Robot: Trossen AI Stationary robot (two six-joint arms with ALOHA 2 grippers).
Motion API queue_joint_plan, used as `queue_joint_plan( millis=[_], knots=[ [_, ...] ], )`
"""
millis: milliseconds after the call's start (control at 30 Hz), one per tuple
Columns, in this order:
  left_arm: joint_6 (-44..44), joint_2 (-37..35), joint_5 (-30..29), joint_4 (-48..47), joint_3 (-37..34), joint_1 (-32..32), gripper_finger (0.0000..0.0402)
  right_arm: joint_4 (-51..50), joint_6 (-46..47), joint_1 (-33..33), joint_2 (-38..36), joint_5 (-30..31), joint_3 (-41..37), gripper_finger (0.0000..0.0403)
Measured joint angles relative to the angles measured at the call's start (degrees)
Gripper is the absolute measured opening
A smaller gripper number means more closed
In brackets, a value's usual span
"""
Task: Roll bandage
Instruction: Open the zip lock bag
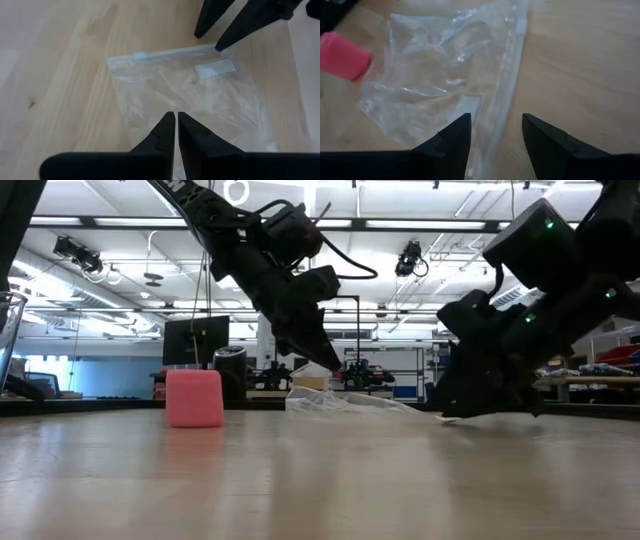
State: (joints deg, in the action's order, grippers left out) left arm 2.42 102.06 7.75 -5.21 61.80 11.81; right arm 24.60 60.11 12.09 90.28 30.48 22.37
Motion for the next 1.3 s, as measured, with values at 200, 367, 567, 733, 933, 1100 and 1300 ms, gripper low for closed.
queue_joint_plan(
  millis=[200, 367, 567, 733, 933, 1100, 1300],
  knots=[
    [0.6, 0.0, 0.0, 0.69, 0.0, 0.0, 0.003, -0.49, -0.47, -0.25, 1.84, -1.92, 1.89, 0.0148],
    [0.85, 0.0, -0.17, 1.3, 0.01, 0.0, 0.003, -0.03, -2.28, -1.29, 5.61, -2.99, 4.01, 0.0098],
    [0.87, 0.0, -0.55, 1.53, 0.0, 0.02, 0.003, -0.28, -7.54, -1.65, 6.24, -3.6, 5.0, 0.0011],
    [0.98, -1.9, -0.62, 1.71, 0.0, 0.17, 0.0017, -2.32, -12.6, -1.56, 3.16, -5.62, 4.86, 0.0004],
    [1.24, -7.46, -0.61, 1.65, -0.21, 0.17, 0.0007, -3.25, -19.1, -0.17, -1.36, -3.03, 4.86, 0.0002],
    [2.34, -12.63, -0.57, 4.17, -3.26, 0.07, 0.0007, -4.97, -23.45, 2.31, -6.35, 0.62, 4.86, 0.0001],
    [1.65, -17.53, 3.93, 11.91, -11.53, -0.02, 0.0007, -10.15, -28.39, 6.88, -13.37, 5.99, 6.1, 0.0001]
  ],
)
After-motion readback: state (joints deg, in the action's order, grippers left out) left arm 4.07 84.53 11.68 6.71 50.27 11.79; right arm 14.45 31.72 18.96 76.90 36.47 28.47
